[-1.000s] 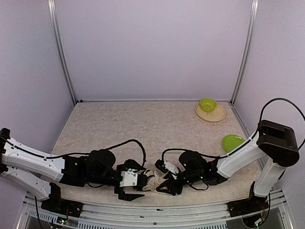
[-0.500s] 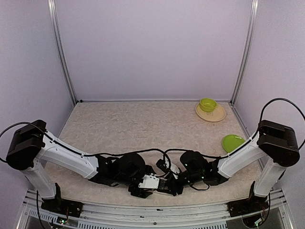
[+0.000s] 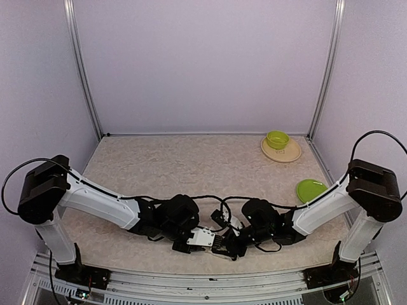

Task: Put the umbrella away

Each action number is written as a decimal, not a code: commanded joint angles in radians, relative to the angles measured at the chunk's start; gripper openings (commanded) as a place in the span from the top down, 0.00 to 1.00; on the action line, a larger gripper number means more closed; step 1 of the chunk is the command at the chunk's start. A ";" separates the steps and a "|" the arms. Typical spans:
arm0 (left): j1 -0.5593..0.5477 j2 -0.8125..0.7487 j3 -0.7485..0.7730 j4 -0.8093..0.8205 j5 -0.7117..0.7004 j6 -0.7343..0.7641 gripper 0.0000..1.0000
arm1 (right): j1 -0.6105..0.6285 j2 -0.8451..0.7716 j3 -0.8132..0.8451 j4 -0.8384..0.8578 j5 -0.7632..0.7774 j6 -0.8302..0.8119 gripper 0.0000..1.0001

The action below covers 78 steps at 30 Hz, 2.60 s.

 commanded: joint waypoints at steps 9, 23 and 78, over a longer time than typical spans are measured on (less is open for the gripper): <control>0.000 0.079 -0.085 -0.080 0.046 0.092 1.00 | 0.005 -0.135 -0.024 -0.153 -0.020 -0.010 0.46; 0.052 0.133 0.065 -0.331 0.386 0.112 1.00 | -0.072 -0.443 -0.053 -0.411 -0.030 -0.135 0.36; 0.044 0.155 0.069 -0.271 0.237 0.045 1.00 | -0.225 -0.429 -0.027 -0.181 -0.583 0.085 1.00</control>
